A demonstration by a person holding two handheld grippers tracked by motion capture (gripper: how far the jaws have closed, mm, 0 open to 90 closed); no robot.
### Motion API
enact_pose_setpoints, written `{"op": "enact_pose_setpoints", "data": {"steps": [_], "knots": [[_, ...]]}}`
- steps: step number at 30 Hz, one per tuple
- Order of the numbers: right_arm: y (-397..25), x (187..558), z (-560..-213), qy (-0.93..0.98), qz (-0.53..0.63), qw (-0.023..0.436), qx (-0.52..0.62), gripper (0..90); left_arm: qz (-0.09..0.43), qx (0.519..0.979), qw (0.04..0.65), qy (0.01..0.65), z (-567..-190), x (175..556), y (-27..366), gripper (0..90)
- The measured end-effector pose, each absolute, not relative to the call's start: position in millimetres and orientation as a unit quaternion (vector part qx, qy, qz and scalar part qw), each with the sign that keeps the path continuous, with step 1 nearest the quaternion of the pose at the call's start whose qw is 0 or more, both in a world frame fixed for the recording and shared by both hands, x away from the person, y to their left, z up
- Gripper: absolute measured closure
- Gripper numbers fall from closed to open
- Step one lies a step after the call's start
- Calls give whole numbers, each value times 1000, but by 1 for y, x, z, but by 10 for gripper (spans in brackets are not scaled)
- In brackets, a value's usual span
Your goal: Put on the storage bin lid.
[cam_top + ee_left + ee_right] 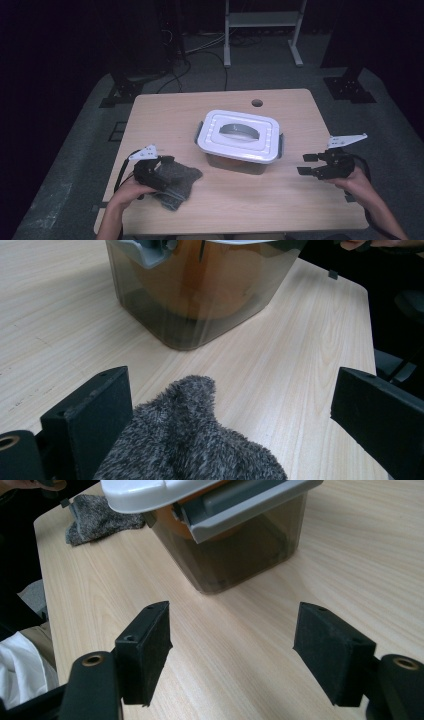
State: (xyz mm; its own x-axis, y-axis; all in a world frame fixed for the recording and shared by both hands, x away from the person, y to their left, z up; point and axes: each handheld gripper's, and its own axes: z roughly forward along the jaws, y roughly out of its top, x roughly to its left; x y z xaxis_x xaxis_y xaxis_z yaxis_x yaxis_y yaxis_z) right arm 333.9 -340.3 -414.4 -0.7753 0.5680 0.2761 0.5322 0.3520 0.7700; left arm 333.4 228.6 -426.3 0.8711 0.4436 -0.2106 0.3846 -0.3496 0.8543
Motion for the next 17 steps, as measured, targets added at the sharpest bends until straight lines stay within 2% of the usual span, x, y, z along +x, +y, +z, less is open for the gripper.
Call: {"op": "enact_pose_setpoints", "data": {"steps": [17], "knots": [[-341, 325, -429, 819, 461, 7, 341, 269, 29, 820, 512, 253, -426, 334, 229, 23]]}}
